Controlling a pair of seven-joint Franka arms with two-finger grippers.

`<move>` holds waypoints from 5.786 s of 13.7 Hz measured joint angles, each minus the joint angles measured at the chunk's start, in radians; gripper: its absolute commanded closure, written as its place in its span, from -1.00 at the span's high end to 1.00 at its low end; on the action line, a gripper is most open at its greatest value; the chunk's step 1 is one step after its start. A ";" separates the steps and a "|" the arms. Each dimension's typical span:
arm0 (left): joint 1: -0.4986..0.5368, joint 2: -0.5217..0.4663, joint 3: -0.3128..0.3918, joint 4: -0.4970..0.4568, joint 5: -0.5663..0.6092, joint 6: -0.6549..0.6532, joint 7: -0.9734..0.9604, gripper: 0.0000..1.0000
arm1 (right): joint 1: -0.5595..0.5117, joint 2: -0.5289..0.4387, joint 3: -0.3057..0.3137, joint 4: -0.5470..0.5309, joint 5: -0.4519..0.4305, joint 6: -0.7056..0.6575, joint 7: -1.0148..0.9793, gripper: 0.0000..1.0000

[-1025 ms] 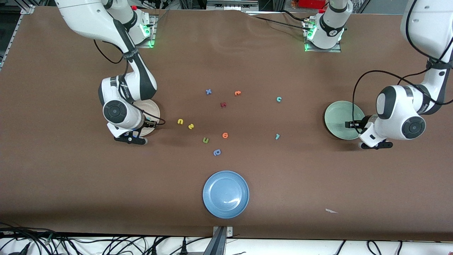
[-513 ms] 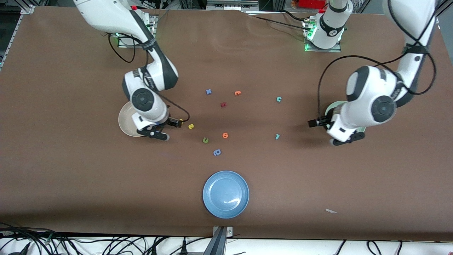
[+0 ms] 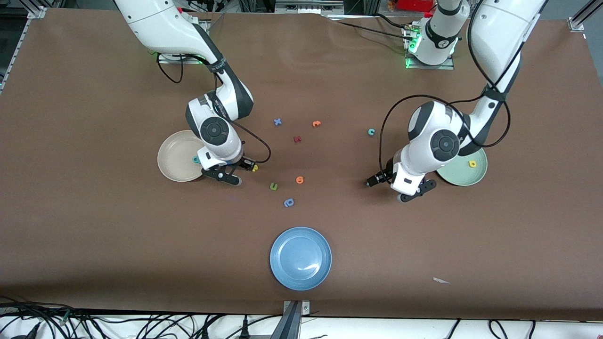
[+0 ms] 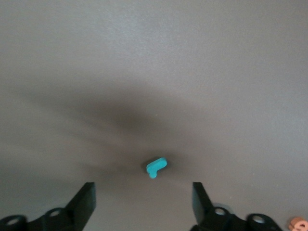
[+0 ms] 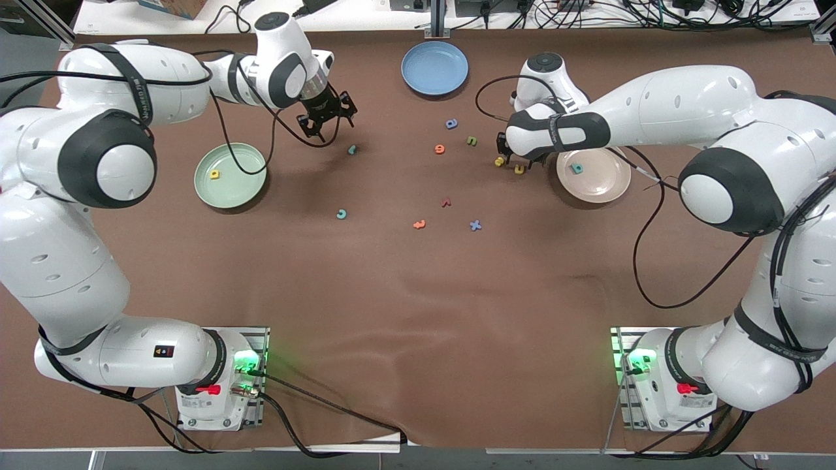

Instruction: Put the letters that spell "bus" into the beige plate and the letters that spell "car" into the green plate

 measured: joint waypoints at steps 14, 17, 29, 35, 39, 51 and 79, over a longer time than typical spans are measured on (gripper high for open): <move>-0.105 0.140 0.031 0.076 0.164 0.001 -0.201 0.43 | 0.008 0.000 -0.002 -0.001 -0.001 0.001 0.006 -0.76; -0.108 0.146 0.041 0.080 0.185 0.001 -0.202 0.33 | 0.008 -0.027 -0.039 0.031 -0.003 -0.110 -0.068 -0.74; -0.112 0.146 0.040 0.094 0.189 0.002 -0.226 -0.67 | -0.012 -0.105 -0.219 0.014 0.010 -0.283 -0.348 1.00; -0.112 0.146 0.041 0.095 0.189 0.001 -0.227 -0.88 | 0.046 -0.090 -0.151 0.103 0.175 -0.260 -0.220 0.86; -0.072 0.133 0.045 0.142 0.191 -0.088 -0.197 -0.89 | 0.112 -0.024 -0.148 0.121 0.180 -0.160 -0.037 0.19; 0.306 -0.071 0.042 0.076 0.134 -0.611 0.555 -0.90 | 0.178 0.077 -0.146 0.124 0.181 -0.026 0.200 -0.17; 0.304 -0.164 -0.330 -0.398 0.116 0.001 -0.023 0.89 | 0.185 -0.176 -0.526 0.131 0.180 -0.469 -0.520 1.00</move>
